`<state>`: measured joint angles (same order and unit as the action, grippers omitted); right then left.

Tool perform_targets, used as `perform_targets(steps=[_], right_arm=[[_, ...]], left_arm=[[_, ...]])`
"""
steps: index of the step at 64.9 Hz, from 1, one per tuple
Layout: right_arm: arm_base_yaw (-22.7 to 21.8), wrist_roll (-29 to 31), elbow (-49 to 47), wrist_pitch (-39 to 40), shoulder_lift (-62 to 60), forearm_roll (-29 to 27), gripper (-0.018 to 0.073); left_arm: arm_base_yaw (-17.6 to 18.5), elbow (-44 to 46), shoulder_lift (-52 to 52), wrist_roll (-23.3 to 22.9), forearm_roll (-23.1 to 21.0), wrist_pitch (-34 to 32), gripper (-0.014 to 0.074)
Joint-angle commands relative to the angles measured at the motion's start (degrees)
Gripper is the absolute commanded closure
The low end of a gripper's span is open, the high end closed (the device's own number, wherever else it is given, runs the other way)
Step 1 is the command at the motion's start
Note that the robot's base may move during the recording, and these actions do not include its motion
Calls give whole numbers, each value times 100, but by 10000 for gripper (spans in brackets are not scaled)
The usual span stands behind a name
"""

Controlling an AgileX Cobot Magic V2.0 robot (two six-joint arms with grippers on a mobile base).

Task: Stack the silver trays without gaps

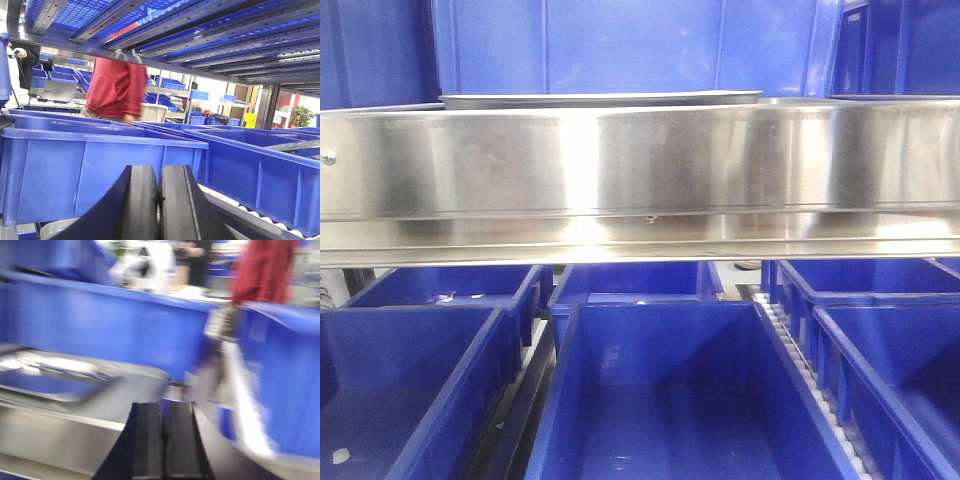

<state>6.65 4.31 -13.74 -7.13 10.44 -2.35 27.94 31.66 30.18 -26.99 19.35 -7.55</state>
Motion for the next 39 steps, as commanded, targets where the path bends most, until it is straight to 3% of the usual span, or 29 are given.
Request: perform_targets(steps=[1, 13, 21, 39], right_arm=[[-370, 94, 449, 313, -375, -83, 639], [-740, -376, 1200, 356, -1044, -83, 639], [-740, -376, 1374, 634, -1044, -83, 639], [-740, -376, 1374, 414, -1044, -83, 639]], left_arm=[[39, -11, -21, 11, 31, -77, 594], [39, -11, -21, 11, 31, -77, 594], [39, -11, -21, 11, 31, -89, 594], [39, -11, -21, 11, 31, -78, 594]])
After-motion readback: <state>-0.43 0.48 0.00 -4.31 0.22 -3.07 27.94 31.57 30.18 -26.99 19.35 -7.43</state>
